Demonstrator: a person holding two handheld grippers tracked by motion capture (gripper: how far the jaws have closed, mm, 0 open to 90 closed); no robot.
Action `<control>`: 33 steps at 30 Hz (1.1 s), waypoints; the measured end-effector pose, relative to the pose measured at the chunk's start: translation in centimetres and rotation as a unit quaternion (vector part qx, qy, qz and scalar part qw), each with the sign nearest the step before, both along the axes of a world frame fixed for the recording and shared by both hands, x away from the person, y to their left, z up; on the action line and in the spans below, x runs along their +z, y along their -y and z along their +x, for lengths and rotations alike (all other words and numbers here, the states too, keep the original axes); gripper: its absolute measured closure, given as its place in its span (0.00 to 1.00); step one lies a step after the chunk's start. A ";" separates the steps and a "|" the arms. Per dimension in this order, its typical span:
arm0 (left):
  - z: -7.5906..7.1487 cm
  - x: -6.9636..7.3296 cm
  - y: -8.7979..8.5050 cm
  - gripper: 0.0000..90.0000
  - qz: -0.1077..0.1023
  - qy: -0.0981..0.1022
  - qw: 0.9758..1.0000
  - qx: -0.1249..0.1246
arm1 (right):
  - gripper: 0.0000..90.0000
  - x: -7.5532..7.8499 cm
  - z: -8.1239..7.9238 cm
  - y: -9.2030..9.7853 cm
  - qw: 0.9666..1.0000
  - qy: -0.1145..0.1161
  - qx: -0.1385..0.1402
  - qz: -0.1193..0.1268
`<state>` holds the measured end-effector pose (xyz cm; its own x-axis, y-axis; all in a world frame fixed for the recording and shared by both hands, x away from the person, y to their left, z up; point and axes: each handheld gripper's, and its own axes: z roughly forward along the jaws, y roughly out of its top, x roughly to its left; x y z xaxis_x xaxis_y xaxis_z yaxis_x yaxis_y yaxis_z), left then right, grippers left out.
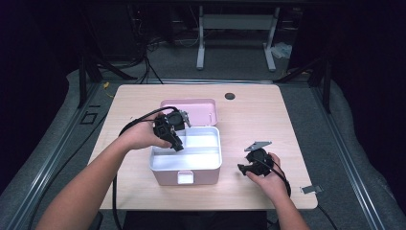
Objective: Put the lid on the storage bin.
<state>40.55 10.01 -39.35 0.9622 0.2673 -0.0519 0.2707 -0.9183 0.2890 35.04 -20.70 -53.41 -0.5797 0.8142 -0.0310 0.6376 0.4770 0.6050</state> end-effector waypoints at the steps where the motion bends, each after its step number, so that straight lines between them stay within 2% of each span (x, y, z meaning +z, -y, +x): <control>1: -0.2 0.0 -0.2 0.82 -0.004 0.003 1.000 0.005 | 0.48 0.0 0.0 0.0 1.000 0.000 0.003 0.002; 7: -0.7 -1.3 -1.3 0.85 0.002 -0.009 0.999 0.038 | 0.48 0.1 -0.1 -0.2 1.000 0.002 0.002 0.001; 11: -0.9 -2.1 -1.5 0.87 -0.008 -0.015 0.999 0.037 | 0.47 0.1 0.1 -0.2 1.000 0.004 0.007 0.003; 13: -0.9 -2.4 -1.4 0.88 -0.005 -0.017 0.999 0.033 | 0.47 0.1 0.0 -0.4 1.000 0.006 0.004 0.000; 18: -1.1 -3.0 -1.2 0.90 0.010 -0.005 1.000 0.024 | 0.44 0.3 0.3 -0.6 1.000 0.013 -0.003 0.005; 24: -1.4 -3.1 -1.5 0.98 0.001 0.012 1.000 0.028 | 0.40 0.7 1.0 -0.8 1.000 0.006 -0.008 0.021; 28: -1.6 -3.1 -1.3 0.98 0.007 0.022 0.999 0.029 | 0.42 1.3 1.9 -1.1 1.000 0.002 -0.010 0.023; 33: -1.7 -3.1 -1.0 0.98 0.015 0.025 0.999 0.032 | 0.44 2.6 3.7 -1.7 0.999 -0.002 -0.011 0.032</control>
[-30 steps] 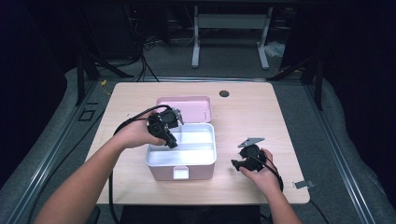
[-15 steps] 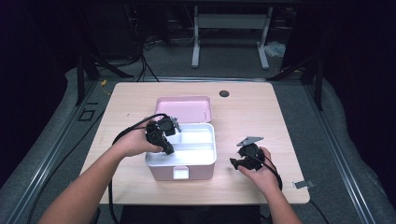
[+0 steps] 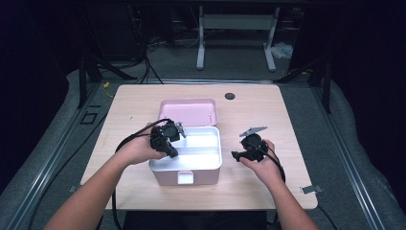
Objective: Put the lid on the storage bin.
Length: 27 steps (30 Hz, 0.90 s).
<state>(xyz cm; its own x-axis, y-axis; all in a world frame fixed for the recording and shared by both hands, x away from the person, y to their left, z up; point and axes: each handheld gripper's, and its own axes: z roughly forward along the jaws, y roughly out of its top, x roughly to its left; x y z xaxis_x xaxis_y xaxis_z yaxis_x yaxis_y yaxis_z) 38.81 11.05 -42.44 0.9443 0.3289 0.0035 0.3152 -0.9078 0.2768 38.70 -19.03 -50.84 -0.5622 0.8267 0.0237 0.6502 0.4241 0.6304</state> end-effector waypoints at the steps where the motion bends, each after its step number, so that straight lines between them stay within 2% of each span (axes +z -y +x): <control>1: 0.0 0.0 0.1 0.98 0.003 0.002 1.000 -0.001 | 0.44 0.3 0.5 -0.1 1.000 0.003 -0.002 0.005; 3: -0.1 0.0 0.2 0.98 0.007 0.005 1.000 -0.003 | 0.44 1.0 1.6 -0.4 1.000 0.005 0.000 0.016; 7: -0.2 0.1 0.3 0.98 0.015 0.009 1.000 -0.008 | 0.45 2.9 3.8 -1.2 1.000 0.025 -0.007 0.010; 10: -0.1 0.1 0.3 0.98 0.012 0.007 1.000 -0.010 | 0.48 4.6 5.3 -1.8 0.999 0.034 -0.008 0.016; 14: -0.1 0.0 0.2 0.99 0.008 0.005 1.000 -0.007 | 0.52 5.9 6.5 -2.7 0.999 0.037 -0.007 0.019; 17: -0.2 0.0 0.3 0.99 0.009 0.006 1.000 -0.007 | 0.58 6.4 7.3 -3.2 0.999 0.046 -0.008 0.027; 22: -0.1 0.0 0.3 0.99 0.011 0.005 1.000 -0.008 | 0.55 6.7 8.6 -4.0 0.999 0.036 -0.018 0.031; 26: -0.1 0.0 0.2 0.99 0.008 0.003 1.000 -0.009 | 0.63 7.3 10.3 -4.7 0.998 0.039 -0.030 0.028; 27: -0.1 0.0 0.2 0.99 0.008 0.003 1.000 -0.009 | 0.63 7.3 10.3 -4.7 0.998 0.039 -0.030 0.028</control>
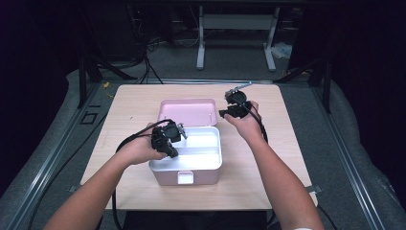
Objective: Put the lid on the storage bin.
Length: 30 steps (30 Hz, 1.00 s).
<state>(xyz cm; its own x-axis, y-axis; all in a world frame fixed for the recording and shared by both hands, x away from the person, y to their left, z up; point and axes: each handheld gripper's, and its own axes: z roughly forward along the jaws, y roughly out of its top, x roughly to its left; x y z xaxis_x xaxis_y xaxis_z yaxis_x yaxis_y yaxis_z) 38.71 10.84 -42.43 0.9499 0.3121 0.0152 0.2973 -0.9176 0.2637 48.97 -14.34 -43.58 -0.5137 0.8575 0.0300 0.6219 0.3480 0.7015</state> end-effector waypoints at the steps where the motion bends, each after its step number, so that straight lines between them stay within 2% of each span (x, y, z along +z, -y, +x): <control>1: 0.0 0.0 0.0 0.99 -0.001 0.000 1.000 0.000 | 0.65 0.3 0.9 -0.5 1.000 -0.007 -0.003 0.006; 8: 0.0 0.0 -0.1 1.00 -0.005 -0.001 1.000 -0.003 | 0.70 -0.1 3.5 -2.1 0.999 -0.032 -0.018 -0.004; 13: -0.1 0.0 -0.1 1.00 -0.003 0.004 1.000 -0.005 | 0.72 -1.0 5.1 -2.5 0.998 -0.058 -0.029 0.011; 18: -0.1 0.0 -0.2 1.00 -0.004 0.004 1.000 -0.007 | 0.74 -1.8 6.2 -2.9 0.997 -0.070 -0.043 0.016; 22: -0.1 0.0 -0.2 1.00 -0.009 0.005 1.000 -0.005 | 0.75 -2.3 6.9 -3.1 0.995 -0.081 -0.059 0.024; 24: -0.1 0.0 -0.2 1.00 -0.007 0.005 1.000 -0.007 | 0.75 -2.6 7.1 -3.1 0.994 -0.092 -0.057 0.034; 26: -0.1 0.0 -0.2 1.00 -0.005 0.006 1.000 -0.008 | 0.76 -2.9 7.2 -3.3 0.993 -0.087 -0.066 0.037; 29: -0.2 0.0 -0.2 1.00 -0.005 0.007 1.000 -0.009 | 0.78 -3.0 7.2 -3.6 0.993 -0.096 -0.061 0.042; 30: -0.2 0.0 -0.2 1.00 -0.006 0.007 1.000 -0.009 | 0.78 -3.1 7.2 -3.8 0.993 -0.090 -0.066 0.035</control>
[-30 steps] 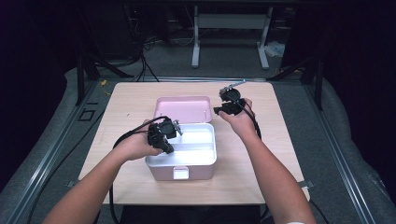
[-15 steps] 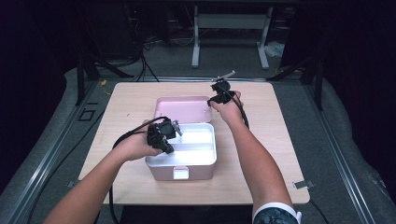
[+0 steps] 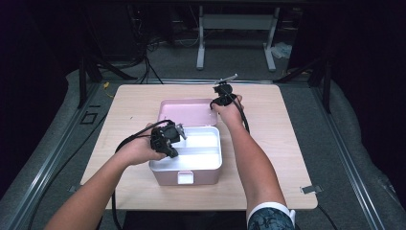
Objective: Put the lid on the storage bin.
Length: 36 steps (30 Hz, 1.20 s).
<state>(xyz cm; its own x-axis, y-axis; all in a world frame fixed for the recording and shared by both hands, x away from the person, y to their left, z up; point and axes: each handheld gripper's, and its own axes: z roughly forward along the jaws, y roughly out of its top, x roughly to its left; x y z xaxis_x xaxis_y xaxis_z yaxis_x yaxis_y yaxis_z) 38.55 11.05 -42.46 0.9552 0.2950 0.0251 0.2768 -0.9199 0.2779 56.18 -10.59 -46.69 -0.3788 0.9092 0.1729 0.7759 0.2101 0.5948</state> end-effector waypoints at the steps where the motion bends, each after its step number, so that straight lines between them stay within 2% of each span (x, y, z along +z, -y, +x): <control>1: 0.0 0.0 0.0 1.00 -0.001 0.000 1.000 0.000 | 0.79 0.0 0.0 0.0 1.000 -0.004 0.004 0.001; 5: 0.0 0.0 -0.1 1.00 -0.005 -0.001 1.000 0.002 | 0.83 -0.1 0.1 0.0 1.000 -0.001 0.000 -0.003; 7: 0.0 0.0 -0.1 1.00 -0.005 0.001 1.000 -0.001 | 0.83 0.0 0.0 0.0 1.000 -0.007 0.001 -0.004; 8: -0.1 0.0 -0.1 1.00 -0.001 0.003 1.000 -0.007 | 0.83 0.0 0.0 -0.1 1.000 0.001 -0.005 -0.009; 12: 0.0 0.0 0.0 1.00 -0.002 0.002 1.000 -0.009 | 0.84 0.1 -0.1 0.0 1.000 -0.002 -0.003 -0.023; 13: 0.0 0.0 0.0 1.00 -0.002 0.002 1.000 -0.008 | 0.84 0.2 -0.1 0.1 1.000 -0.008 0.000 -0.021; 19: 0.1 0.0 -0.1 1.00 -0.006 -0.002 1.000 -0.007 | 0.85 0.5 -0.2 0.1 1.000 -0.007 -0.005 -0.024; 27: 0.1 0.0 0.0 1.00 -0.002 0.000 1.000 -0.008 | 0.85 0.8 -0.3 0.3 1.000 -0.012 -0.010 -0.009; 36: 0.1 0.0 -0.1 1.00 -0.005 -0.001 1.000 -0.009 | 0.87 1.6 -0.7 0.3 1.000 0.009 -0.013 -0.006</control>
